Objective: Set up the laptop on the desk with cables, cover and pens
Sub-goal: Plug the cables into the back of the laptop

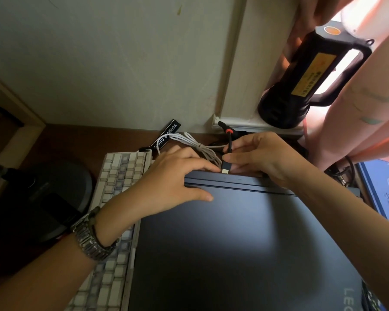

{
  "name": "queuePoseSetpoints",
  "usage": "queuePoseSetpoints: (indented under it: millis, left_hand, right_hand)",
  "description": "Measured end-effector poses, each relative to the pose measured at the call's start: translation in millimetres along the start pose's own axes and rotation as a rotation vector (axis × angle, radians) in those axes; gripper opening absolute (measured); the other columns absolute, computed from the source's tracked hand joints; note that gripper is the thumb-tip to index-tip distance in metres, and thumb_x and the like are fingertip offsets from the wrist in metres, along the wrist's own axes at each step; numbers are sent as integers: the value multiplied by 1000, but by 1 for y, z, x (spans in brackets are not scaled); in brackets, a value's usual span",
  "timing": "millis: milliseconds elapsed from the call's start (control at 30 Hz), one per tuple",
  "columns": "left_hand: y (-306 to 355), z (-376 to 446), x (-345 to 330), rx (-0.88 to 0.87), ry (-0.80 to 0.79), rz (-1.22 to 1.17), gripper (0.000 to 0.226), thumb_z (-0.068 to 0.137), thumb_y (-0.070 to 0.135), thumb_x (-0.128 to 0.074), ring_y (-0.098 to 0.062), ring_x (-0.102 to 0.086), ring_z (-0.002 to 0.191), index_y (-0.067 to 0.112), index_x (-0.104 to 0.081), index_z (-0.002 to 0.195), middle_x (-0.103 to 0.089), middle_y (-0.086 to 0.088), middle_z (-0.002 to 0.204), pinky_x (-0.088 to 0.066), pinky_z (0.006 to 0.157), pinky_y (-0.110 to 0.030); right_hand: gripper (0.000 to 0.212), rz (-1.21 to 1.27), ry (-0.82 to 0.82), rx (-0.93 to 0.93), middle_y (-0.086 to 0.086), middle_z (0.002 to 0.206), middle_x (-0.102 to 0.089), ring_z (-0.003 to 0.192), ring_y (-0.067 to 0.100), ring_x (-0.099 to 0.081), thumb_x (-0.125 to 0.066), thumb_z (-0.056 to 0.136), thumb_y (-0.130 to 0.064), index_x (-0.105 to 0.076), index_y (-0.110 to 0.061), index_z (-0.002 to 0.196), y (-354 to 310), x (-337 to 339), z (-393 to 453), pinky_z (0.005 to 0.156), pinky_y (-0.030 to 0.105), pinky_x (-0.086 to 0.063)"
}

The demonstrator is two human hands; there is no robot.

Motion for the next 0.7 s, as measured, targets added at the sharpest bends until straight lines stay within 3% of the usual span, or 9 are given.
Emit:
queuePoseSetpoints:
  millis: [100,233,467,700]
  left_hand:
    - [0,1,0,3,6,-11,50,69,52,-72,-7,-41,99,47,-58,116,-51,16,101,-38,87,-32]
    - [-1,1,1,2,23,-25,48,66,53,-74,-6,-44,99,46,-60,112,-52,20,101,-41,87,-33]
    - [-2,1,3,-8,60,-54,44,64,51,-76,0,-46,96,43,-62,105,-55,22,97,-44,82,-32]
    - [-1,1,4,-9,62,-52,44,64,50,-77,-1,-46,96,42,-63,105,-54,22,95,-44,82,-31]
  right_hand:
    - [15,-11,-9,3,4,56,-67,45,7,-63,-72,74,0,-69,0,89,-2,0,2,43,11,-49]
    - [18,-68,-38,1,8,70,-69,49,8,-65,-74,73,-2,-70,-5,90,-2,-3,6,51,14,-54]
    - [21,-101,-4,38,3,72,-70,58,12,-65,-76,72,-8,-71,-10,93,1,-3,6,56,14,-56]
    - [26,-171,-43,111,8,78,-70,61,11,-64,-73,76,-7,-71,-4,102,-2,-6,6,64,17,-57]
Point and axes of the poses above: each hand's wrist, its own z-axis towards the middle knuckle, its own x-axis out of the back of the hand, y = z × x, the point moved 8 cm from there along z, towards the middle knuckle
